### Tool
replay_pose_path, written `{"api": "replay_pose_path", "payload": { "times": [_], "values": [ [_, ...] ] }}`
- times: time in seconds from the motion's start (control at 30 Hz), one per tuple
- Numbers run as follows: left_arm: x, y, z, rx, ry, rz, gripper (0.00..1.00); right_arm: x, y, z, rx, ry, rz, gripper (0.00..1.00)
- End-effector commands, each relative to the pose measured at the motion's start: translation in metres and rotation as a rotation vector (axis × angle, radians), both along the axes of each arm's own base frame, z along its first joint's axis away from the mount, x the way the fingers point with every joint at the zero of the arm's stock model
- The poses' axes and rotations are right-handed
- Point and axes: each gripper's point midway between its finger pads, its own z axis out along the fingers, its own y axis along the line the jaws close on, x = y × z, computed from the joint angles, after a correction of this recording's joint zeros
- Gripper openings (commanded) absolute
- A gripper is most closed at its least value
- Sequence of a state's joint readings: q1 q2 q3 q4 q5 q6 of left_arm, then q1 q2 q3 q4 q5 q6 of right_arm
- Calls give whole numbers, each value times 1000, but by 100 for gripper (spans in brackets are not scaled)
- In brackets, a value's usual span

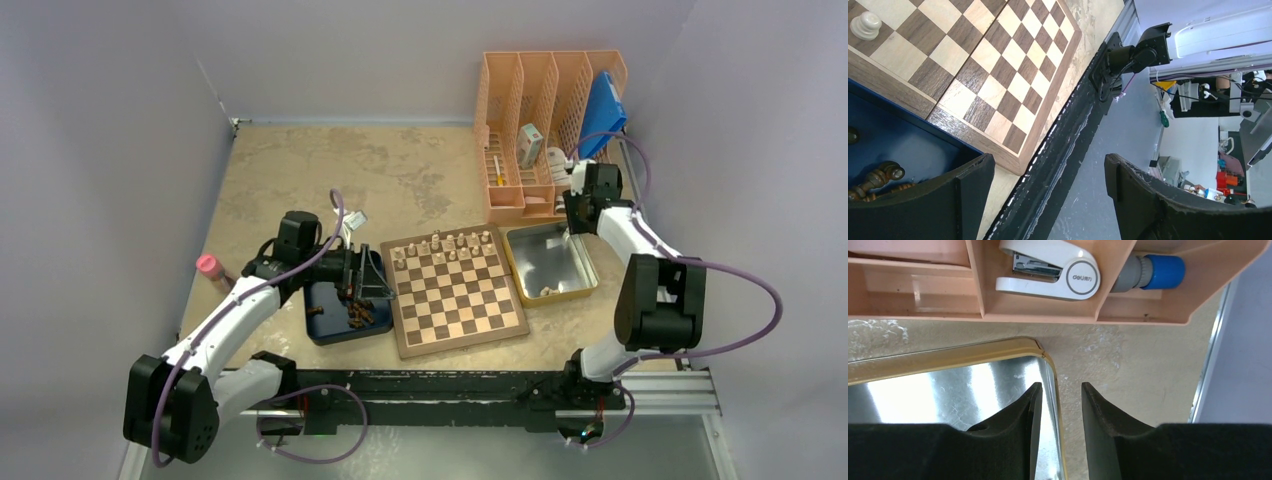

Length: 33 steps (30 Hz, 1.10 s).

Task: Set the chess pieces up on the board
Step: Adjust the storage box at the center of the board.

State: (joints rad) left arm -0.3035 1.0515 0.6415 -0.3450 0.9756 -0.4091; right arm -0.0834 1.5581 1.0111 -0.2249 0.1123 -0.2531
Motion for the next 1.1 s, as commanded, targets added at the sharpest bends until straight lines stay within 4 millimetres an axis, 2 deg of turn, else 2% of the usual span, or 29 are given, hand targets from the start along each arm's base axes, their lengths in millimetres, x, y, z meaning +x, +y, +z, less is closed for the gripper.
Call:
{"api": "replay_pose_path", "payload": {
  "times": [0.0, 0.17, 0.3, 0.4, 0.6, 0.93, 1.07],
  "values": [
    [3, -1, 9, -11, -57, 2, 80, 3, 5, -3, 20, 2, 22, 37],
    [5, 0, 9, -1, -64, 14, 79, 1, 5, -15, 26, 28, 18, 33],
    [6, 1, 7, 8, -60, 22, 79, -1, 2, -18, 32, 36, -1, 22],
    [7, 1, 7, 14, -59, 27, 79, -6, -8, -18, 42, 25, -38, 15],
    [8, 3, 7, 25, -66, 39, 79, -20, -23, -13, 30, 9, -82, 12],
    [9, 5, 14, 29, -110, 55, 78, -50, -63, -9, -92, 0, -228, 0],
    [9, 5, 14, 30, -109, 54, 79, -59, -73, -7, -121, -15, -263, 0]
  ]
}}
